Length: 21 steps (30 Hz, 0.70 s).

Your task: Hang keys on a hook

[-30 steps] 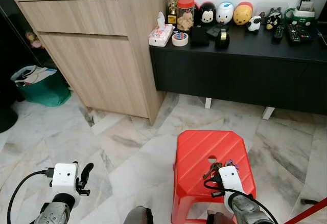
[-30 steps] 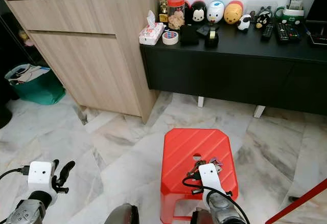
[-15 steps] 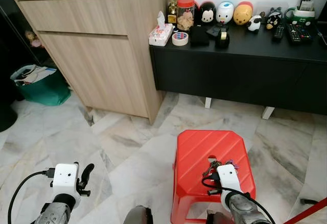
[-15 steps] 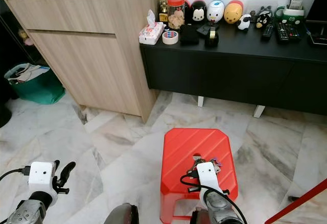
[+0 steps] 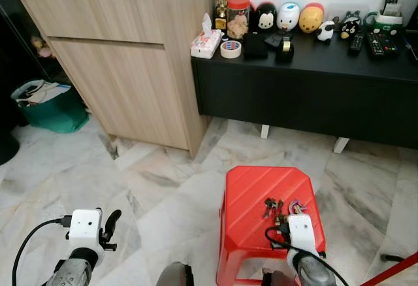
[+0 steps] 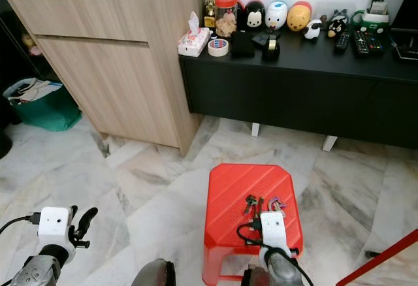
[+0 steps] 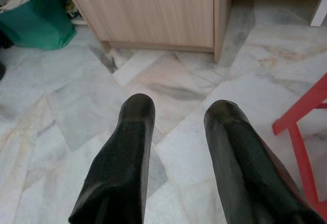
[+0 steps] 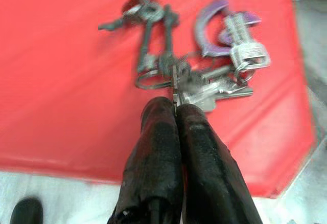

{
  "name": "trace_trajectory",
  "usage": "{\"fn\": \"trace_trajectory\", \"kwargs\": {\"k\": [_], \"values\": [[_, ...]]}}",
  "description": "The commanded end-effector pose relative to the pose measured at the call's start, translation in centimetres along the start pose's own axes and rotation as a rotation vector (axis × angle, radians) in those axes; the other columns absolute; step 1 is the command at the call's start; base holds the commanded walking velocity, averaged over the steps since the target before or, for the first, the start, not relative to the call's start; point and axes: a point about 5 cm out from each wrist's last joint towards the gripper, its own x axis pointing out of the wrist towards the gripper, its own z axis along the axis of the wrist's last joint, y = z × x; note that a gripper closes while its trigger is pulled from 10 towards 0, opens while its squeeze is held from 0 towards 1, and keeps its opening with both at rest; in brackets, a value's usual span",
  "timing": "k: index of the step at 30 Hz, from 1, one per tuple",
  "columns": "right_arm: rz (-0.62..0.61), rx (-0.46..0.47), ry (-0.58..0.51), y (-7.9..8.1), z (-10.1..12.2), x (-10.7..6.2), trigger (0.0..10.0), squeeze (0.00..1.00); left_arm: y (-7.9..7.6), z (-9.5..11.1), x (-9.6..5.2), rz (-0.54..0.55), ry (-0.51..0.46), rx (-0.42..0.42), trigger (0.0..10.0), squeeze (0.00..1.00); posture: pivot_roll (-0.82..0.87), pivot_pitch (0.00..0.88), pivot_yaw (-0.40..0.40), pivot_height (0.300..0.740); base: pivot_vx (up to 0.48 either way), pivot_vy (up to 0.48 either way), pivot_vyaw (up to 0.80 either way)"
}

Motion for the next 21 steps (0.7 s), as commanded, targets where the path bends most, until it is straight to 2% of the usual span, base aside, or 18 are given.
{"fn": "trace_trajectory", "kwargs": {"k": [1, 4, 6, 7, 9, 16, 21], "values": [[-0.026, 0.029, -0.074, -0.2, 1.2, 0.1, 0.0, 0.00, 0.3, -0.2, 0.0, 0.015, 0.006, 0.003, 10.0, 0.00, 0.13, 0.035, 0.046, 0.645, 0.000, 0.000, 0.00], [-0.052, 0.049, -0.130, -0.6, 1.8, 0.0, 0.0, 0.00, 0.3, -0.2, 0.1, 0.018, 0.005, 0.001, 10.0, 0.00, 0.13, 0.031, 0.042, 0.645, 0.000, 0.000, 0.00], [-0.070, 0.062, -0.219, -0.9, 3.2, -0.1, 0.0, 0.00, 0.2, -0.3, 0.2, 0.022, 0.003, -0.001, 10.0, 0.00, 0.12, 0.025, 0.038, 0.645, 0.000, 0.000, 0.00], [-0.070, 0.062, -0.219, -0.9, 3.2, -0.1, 0.0, 0.00, 0.2, -0.3, 0.2, 0.022, 0.003, -0.001, 10.0, 0.00, 0.12, 0.025, 0.038, 0.645, 0.000, 0.000, 0.00], [-0.079, 0.086, -0.289, -1.0, 4.4, 0.0, 0.0, 0.00, 0.2, -0.3, 0.4, 0.027, 0.000, -0.003, 10.0, 0.00, 0.12, 0.020, 0.035, 0.645, 0.000, 0.000, 0.00], [-0.064, 0.112, -0.388, -0.9, 6.9, 0.2, 0.0, 0.00, 0.0, -0.4, 0.6, 0.031, 0.001, -0.008, 10.0, 0.00, 0.12, 0.007, 0.027, 0.645, 0.000, 0.000, 0.00], [-0.076, 0.108, -0.426, -1.0, 7.4, 0.0, 0.0, 0.00, 0.1, -0.6, 0.6, 0.038, 0.003, -0.010, 10.0, 0.00, 0.12, 0.000, 0.022, 0.645, 0.000, 0.000, 0.00]]}}
